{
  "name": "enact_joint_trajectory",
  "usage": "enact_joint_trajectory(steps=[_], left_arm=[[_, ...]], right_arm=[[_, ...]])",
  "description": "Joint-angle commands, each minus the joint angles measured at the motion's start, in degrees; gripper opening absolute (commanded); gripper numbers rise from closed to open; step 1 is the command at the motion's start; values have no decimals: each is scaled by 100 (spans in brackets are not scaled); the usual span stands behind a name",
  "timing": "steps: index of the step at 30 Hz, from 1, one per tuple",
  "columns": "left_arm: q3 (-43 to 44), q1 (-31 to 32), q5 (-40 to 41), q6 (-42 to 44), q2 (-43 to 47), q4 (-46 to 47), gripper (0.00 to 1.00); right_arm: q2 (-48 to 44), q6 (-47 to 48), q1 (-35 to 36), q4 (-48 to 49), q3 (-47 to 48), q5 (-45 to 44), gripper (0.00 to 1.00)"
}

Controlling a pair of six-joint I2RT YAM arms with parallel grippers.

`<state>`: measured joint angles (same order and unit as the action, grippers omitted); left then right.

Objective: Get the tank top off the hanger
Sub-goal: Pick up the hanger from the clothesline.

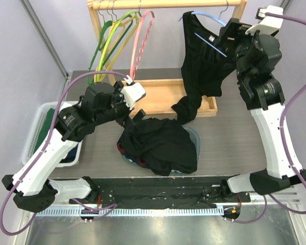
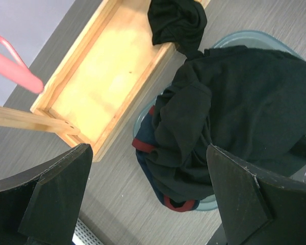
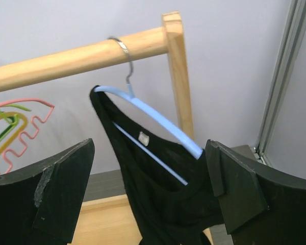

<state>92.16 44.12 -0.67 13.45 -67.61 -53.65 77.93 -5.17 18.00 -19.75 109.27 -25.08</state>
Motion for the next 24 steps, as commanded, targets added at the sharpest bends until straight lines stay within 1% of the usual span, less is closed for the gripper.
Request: enact_joint_trajectory(steps=[1,2,3,5,6,8,9,12,16,21,24], left_arm=[[390,-26,14,-53,-164,442,100],[486,-26,14,-45,-199,452,100],[539,-26,14,-45,-278,469,100],[662,-26,190,-53,-348,583,100],[706,-35,190,-53,-384,601,100],[786,-26,155,-88,-498,584,100],[821,-26,137,-97,-507,584,100],[830,-26,163,-89,-604,584,100],[812,-26,225,-53,-630,548,100],[839,-35,251,-80,-648,522,100],[821,-35,251,-88,-622,522,100]], right_arm=[[265,-685,-945,-45,409,1386,100],[388,-1166,-1583,-134,550,1696,100],[651,-1388,-1893,-204,777,1995,100],[793,-1705,-2290,-275,841,2392,100],[803,-1637,-2397,-258,745,2376,100],[698,-1374,-2398,-109,509,2341,100],[619,-1260,-2398,-4,159,2324,100],[232,-979,-2398,287,-422,2087,100],[-111,-732,-2398,515,-898,1893,100],[-103,-748,-2468,700,-1232,1831,100],[-111,-1082,-2652,1051,-1539,2120,100]])
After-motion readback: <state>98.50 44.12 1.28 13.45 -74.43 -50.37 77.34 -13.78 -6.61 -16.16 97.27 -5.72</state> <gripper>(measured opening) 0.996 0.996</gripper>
